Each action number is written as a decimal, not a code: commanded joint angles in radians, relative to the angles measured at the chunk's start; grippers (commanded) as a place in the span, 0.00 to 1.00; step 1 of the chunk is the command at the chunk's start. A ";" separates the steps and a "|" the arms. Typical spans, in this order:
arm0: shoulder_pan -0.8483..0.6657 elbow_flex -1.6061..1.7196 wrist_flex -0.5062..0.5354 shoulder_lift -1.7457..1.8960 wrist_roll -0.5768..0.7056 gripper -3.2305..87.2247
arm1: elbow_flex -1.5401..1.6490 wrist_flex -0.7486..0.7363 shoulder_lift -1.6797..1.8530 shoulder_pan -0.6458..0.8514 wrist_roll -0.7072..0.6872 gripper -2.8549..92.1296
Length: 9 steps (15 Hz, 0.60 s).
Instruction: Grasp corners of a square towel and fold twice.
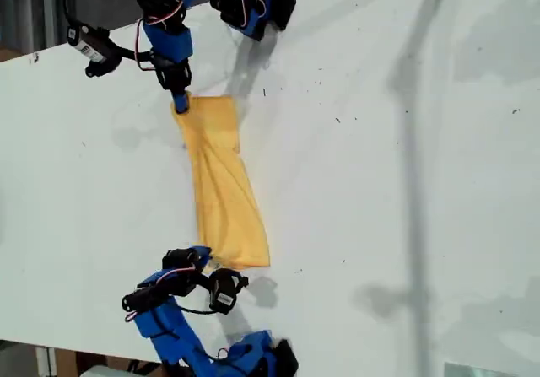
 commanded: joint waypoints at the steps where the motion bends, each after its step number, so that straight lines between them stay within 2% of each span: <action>1: -0.163 0.031 -0.032 0.097 0.069 0.03 | -0.130 -0.046 -0.109 0.097 -0.018 0.03; 5: -0.334 0.014 -0.072 0.067 0.183 0.03 | -0.371 -0.041 -0.520 0.192 -0.023 0.03; 9: -0.430 -0.156 -0.058 -0.095 0.249 0.03 | -0.623 0.055 -0.856 0.305 -0.035 0.03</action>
